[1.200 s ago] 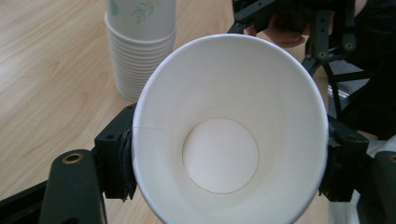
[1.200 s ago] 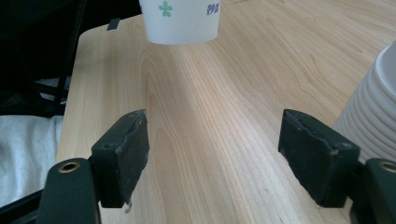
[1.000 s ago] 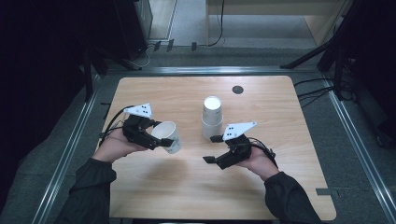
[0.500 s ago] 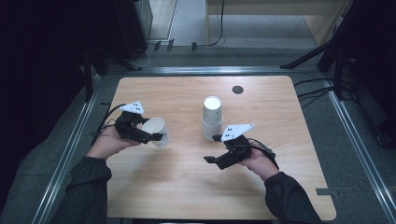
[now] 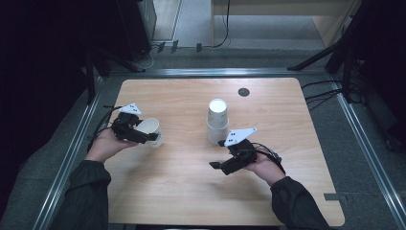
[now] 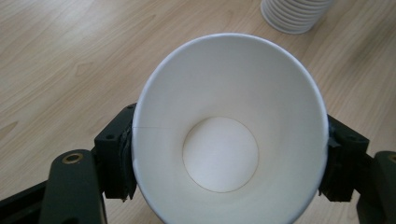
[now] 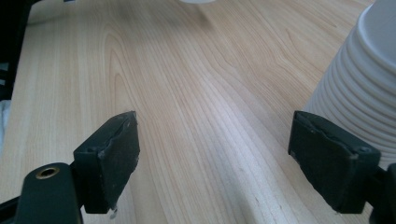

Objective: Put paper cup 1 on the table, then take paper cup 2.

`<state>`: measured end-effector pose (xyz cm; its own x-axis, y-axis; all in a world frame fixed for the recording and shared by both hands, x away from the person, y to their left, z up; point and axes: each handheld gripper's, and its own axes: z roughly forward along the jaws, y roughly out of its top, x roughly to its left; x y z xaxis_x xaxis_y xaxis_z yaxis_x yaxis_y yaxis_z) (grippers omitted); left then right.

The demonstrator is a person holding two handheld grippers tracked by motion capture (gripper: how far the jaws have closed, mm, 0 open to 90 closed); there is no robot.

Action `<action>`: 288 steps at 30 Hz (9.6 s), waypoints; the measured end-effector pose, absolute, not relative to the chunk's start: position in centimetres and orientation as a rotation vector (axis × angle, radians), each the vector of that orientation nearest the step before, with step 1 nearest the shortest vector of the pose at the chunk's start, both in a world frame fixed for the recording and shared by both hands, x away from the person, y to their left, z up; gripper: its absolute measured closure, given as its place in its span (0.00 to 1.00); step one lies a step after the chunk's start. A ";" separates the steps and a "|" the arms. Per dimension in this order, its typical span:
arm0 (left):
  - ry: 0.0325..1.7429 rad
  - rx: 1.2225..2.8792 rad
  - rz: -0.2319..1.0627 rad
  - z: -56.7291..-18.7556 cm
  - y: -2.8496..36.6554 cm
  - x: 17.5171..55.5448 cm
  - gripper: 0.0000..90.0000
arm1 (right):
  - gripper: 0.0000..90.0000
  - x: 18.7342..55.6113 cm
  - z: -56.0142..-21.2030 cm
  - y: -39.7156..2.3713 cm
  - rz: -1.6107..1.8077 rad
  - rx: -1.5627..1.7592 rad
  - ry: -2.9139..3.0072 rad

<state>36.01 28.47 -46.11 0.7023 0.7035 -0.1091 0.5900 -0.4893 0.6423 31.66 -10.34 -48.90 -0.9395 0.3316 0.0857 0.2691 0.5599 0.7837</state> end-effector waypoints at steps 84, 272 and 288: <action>1.294 2.025 0.311 -44.8 32.3 36.5 0.15 | 0.16 32.3 -47.3 -11.1 1.351 0.634 2.669; 0.696 2.124 -0.001 -45.0 20.4 30.4 0.22 | 0.39 32.7 -40.8 -12.3 1.181 0.451 2.922; 0.600 2.148 -0.039 -45.4 19.3 30.9 0.23 | 0.39 31.5 -43.6 -11.7 1.362 0.412 2.832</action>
<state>30.94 19.31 -45.43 0.8827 0.4042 -0.2398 0.4318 -0.4960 0.7533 31.51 -11.72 -43.65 -0.9658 0.2205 0.1366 0.2444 0.5970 0.7641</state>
